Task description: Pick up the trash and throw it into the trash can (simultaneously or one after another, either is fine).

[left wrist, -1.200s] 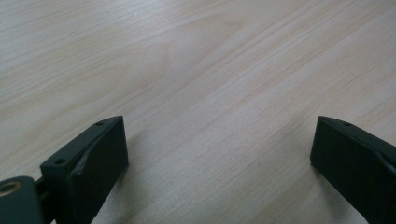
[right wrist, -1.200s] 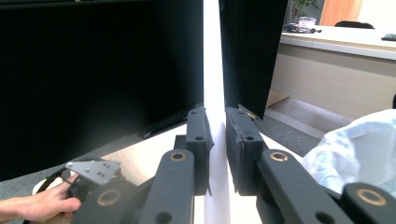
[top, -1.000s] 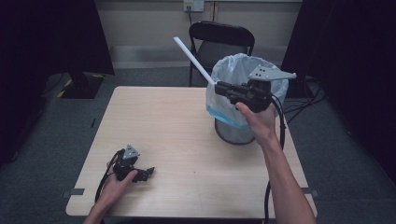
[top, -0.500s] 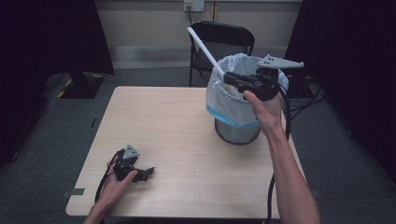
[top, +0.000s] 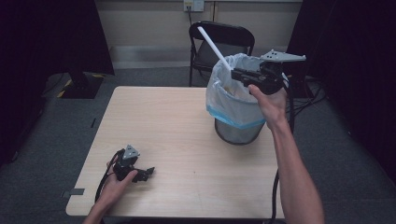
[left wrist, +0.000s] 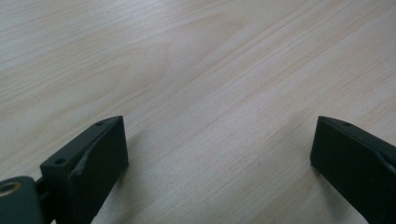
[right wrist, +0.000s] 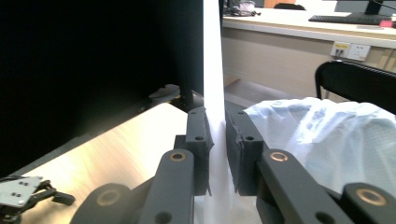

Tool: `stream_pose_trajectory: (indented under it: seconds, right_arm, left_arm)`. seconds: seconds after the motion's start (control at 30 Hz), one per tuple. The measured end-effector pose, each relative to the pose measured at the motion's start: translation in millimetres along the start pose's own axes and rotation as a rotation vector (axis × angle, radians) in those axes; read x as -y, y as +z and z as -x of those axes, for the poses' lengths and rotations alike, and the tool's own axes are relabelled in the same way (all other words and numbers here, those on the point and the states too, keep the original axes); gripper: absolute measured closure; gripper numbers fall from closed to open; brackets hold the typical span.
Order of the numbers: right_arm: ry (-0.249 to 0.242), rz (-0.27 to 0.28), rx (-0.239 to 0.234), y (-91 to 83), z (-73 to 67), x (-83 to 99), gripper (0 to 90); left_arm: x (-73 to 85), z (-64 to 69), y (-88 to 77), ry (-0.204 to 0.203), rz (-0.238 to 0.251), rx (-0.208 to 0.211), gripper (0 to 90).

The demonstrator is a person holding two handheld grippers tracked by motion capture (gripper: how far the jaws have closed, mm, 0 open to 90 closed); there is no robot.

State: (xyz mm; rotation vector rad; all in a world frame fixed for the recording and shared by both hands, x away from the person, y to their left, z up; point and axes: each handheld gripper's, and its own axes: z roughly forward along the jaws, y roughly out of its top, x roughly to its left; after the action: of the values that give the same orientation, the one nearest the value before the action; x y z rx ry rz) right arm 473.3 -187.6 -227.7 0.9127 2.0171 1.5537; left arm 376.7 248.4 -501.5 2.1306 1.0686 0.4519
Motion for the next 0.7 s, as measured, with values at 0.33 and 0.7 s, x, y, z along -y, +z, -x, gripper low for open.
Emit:
stream_pose_trajectory:
  seconds: [0.33,0.7]
  right_arm:
    - [0.02,-0.035,0.068,-4.0,15.6,-0.1,79.6]
    - [0.044,-0.045,0.136,-5.4,20.7,2.0,44.4]
  left_arm:
    - [0.0,0.0,0.0,0.001,0.0,0.0,3.6]
    - [0.0,0.0,0.0,0.0,0.0,0.0,3.6]
